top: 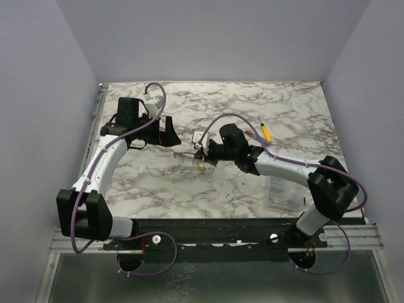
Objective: Remove the keys from the keyring
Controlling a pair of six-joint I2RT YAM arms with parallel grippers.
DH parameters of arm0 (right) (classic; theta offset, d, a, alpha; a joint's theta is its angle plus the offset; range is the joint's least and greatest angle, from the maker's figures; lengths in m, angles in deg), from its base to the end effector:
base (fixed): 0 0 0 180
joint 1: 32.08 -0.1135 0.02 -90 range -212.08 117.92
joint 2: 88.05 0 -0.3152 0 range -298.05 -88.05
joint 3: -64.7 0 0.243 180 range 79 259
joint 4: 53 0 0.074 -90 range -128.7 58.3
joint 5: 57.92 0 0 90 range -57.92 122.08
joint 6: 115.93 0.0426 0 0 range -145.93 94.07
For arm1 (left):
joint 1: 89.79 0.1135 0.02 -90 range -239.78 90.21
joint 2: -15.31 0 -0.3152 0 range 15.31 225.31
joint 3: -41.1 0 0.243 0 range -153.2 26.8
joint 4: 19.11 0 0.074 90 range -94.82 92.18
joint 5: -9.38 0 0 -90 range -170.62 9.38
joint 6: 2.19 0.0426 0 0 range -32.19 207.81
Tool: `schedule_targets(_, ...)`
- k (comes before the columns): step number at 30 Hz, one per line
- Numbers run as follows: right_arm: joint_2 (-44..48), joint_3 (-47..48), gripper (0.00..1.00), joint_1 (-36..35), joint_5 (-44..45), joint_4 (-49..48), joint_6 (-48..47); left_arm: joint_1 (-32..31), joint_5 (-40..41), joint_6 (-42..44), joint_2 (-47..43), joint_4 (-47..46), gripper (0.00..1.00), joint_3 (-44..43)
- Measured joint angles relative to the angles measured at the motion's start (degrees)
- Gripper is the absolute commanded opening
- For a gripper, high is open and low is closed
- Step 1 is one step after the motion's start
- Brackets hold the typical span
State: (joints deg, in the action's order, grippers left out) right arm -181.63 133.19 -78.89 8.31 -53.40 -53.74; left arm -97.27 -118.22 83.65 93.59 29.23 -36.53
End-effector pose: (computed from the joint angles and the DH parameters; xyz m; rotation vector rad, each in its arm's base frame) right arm 0.2355 0.2760 0.2778 -1.4263 1.4268 0.6265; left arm 0.2640 -0.0609 0.3381 0.3678 2.3448 -0.8867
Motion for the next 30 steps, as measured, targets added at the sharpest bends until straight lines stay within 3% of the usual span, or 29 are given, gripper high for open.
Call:
schedule_targets(8,5.11,12.57,0.01,2.51,-5.07,19.71,0.24,0.61,-5.33,12.22,-6.78,1.51,0.99,-8.61)
schedule_targets(16,7.48,22.08,0.01,2.51,-10.84,34.62,-0.24,-0.15,-14.21,20.28,-10.36,2.16,0.92,-9.14)
schedule_targets(21,7.89,26.03,0.01,2.51,-13.55,40.15,-0.2,-3.87,-17.05,21.27,-10.84,2.21,0.88,-7.91)
schedule_targets(30,7.89,29.16,0.01,2.51,-16.02,45.18,0.7,-11.02,-16.98,20.52,-11.85,2.45,0.68,-6.29)
